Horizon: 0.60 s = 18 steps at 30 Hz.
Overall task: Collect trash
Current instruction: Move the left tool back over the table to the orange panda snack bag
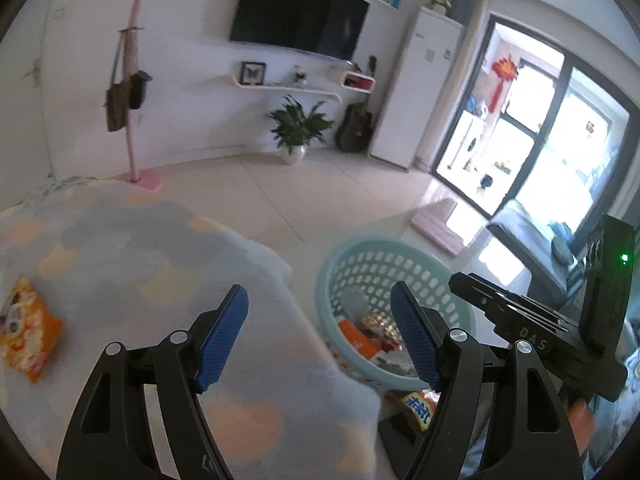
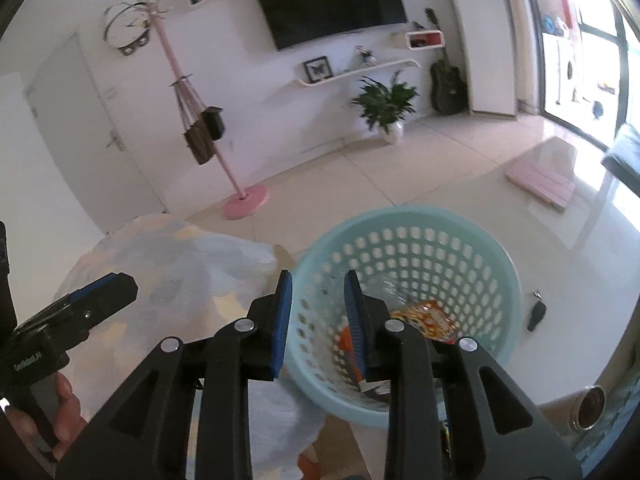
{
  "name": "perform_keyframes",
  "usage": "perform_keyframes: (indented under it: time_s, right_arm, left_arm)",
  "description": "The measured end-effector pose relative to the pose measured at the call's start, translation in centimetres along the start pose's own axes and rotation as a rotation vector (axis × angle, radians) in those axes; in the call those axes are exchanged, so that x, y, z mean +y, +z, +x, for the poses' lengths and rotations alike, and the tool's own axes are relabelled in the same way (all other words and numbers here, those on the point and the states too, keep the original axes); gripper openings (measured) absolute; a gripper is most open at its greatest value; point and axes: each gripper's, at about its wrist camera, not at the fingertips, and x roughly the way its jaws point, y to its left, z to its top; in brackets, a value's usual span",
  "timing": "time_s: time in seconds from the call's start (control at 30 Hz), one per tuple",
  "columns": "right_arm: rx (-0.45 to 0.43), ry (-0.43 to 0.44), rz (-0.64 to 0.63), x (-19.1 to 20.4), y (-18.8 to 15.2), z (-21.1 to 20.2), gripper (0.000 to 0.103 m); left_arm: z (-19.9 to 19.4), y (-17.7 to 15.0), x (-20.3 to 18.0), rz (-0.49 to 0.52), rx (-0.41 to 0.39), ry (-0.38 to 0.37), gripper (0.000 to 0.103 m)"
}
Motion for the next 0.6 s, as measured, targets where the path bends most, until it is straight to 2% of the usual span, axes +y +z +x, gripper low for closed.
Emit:
perform_keyframes:
  time_s: [0.17,0.33,0.47,0.6]
  right_arm:
    - [-0.029,0.043,-0.06,3.6,0.2,-0.7,0.046]
    - [-0.008,0.1,-0.128,7.7,-0.2,-0.1,0.046]
    - [0.019,0.137,-0.176,10.8,-0.8,0.9,0.05]
    - [0.052,0.18,-0.219,14.0,-1.8,2.2,0.051]
  left_arm:
    - [-3.1,0.0,2.9,-0.052,-0.043,0.05,0.072]
    - [-6.0,-0.6,7.3,-0.134,-0.075,0.121,0.072]
    - [-8.0,-1.3,11.2,-0.205,-0.073,0.225,0.072]
    - [-9.3,-1.9,14.8,-0.266,-0.073,0.27,0.072]
